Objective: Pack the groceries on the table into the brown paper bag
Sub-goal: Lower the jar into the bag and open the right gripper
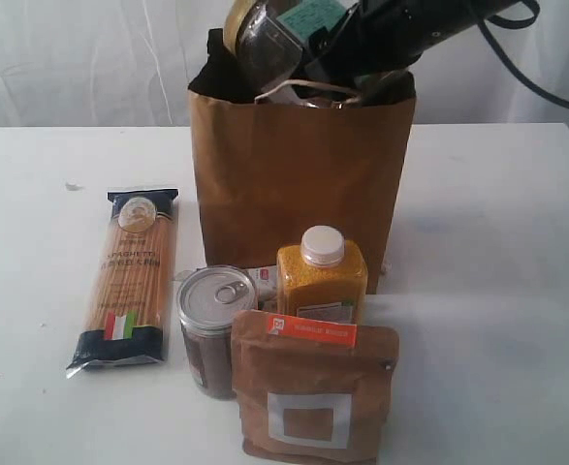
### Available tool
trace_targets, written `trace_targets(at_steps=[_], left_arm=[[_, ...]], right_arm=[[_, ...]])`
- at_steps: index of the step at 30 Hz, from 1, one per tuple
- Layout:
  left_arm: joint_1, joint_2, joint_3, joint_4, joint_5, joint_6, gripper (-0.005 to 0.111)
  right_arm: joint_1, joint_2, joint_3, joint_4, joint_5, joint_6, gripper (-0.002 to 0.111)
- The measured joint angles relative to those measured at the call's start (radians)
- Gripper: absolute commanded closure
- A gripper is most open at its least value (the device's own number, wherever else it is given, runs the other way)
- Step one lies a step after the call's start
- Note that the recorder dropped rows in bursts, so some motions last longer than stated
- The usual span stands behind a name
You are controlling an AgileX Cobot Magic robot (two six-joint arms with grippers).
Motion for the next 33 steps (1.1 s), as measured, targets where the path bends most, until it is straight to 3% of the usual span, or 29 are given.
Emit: trace_targets(at_steps=[3, 14, 26, 33], left_arm=[[0.000, 0.000, 0.000, 0.000, 0.000, 0.000, 0.107], [0.000, 0.000, 0.000, 0.000, 0.000, 0.000, 0.107], [0.000, 0.000, 0.000, 0.000, 0.000, 0.000, 0.107], [0.000, 0.000, 0.000, 0.000, 0.000, 0.000, 0.107]], right_arm=[[0.000, 0.006, 0.000, 0.000, 0.000, 0.000, 0.075], [0.000, 0.006, 0.000, 0.000, 0.000, 0.000, 0.053], [0.000, 0.006, 0.000, 0.000, 0.027, 0.000, 0.051], [0.000, 0.006, 0.000, 0.000, 0.044, 0.000, 0.036]])
